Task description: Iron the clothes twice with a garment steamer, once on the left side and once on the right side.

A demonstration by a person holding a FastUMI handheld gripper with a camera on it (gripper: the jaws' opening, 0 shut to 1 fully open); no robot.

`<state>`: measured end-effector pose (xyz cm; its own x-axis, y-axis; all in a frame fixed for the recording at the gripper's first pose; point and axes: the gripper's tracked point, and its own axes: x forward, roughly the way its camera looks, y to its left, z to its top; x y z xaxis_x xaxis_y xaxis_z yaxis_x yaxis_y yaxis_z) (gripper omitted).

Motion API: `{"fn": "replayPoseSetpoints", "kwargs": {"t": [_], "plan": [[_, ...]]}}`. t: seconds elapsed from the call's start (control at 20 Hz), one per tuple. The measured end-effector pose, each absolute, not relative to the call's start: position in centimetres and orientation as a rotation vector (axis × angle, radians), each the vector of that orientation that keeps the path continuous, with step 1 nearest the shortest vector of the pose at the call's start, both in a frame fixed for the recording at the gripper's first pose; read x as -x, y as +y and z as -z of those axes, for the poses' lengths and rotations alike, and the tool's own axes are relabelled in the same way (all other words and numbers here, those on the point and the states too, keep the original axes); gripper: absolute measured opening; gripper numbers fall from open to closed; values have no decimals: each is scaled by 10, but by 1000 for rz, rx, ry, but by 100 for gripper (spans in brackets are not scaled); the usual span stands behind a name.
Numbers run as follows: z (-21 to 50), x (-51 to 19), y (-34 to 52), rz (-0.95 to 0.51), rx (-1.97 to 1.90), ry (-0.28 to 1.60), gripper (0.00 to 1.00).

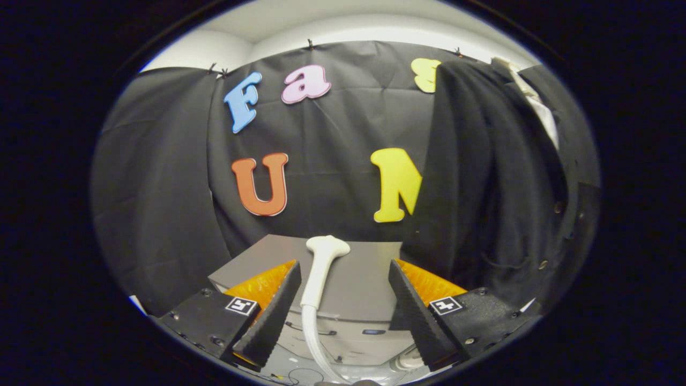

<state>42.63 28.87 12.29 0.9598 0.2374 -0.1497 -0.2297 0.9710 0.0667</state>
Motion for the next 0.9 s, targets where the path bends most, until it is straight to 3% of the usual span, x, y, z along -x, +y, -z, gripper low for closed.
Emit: {"fn": "replayPoseSetpoints", "kwargs": {"t": [0.35, 0.6, 0.65, 0.8, 0.9], "plan": [[-46, -523, 345, -257, 8, 395, 100], [-7, -544, 356, -230, 45, 518, 97], [-3, -546, 356, -223, 46, 530, 87], [5, -549, 362, -218, 51, 553, 71], [2, -553, 363, -209, 42, 557, 55]]}}
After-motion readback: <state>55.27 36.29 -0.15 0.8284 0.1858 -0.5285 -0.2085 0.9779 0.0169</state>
